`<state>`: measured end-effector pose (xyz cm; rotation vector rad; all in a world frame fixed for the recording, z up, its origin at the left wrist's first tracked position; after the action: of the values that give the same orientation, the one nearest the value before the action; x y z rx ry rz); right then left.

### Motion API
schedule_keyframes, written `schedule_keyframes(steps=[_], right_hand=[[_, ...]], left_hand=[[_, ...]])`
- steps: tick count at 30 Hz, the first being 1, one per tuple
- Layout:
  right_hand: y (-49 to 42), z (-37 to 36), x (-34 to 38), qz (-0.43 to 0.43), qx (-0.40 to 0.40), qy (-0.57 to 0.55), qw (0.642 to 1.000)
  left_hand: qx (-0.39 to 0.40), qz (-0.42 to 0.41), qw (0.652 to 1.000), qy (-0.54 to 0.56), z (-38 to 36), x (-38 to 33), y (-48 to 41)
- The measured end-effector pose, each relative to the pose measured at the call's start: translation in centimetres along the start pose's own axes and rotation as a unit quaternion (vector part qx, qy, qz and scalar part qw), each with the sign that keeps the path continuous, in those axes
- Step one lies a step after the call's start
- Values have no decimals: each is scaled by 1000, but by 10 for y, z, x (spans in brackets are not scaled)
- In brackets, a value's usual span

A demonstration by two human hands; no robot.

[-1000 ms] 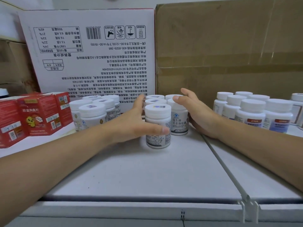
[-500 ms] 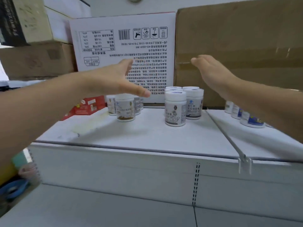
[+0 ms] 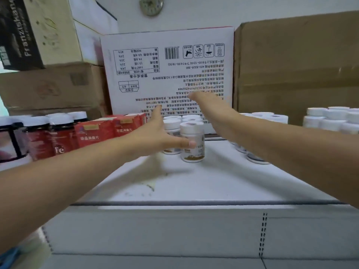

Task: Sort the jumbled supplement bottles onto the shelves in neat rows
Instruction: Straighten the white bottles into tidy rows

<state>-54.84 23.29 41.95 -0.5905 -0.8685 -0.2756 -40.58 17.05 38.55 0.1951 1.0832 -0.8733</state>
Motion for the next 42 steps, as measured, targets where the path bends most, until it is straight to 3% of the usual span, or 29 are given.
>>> schedule_keyframes(steps=[6,17,32,42], right_hand=[[-10,-15,-30,-44,-43,-121,991],[-11,-40,-56,-82,53,-204,974],[-12,-41,-59,-60,106,-218,968],[-8,-37,-59,-65,53,-225,971]], left_hand=[[-18,3,999,51,11,23,-33],[16,-14,984,178,-2,50,-55],[41,-31,988,147,-6,53,-54],[21,-39,990,135,-8,48,-51]])
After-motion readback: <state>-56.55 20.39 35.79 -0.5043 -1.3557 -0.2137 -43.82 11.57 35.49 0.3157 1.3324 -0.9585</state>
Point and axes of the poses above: each hand's wrist, its own y-axis away from the middle knuckle, its own z-axis out of the back of the hand, x = y × z, the point moved 5 cm from there along -y, towards the middle knuckle, and after that the axes turned 11 degrees about y, right-handed, at the moved point
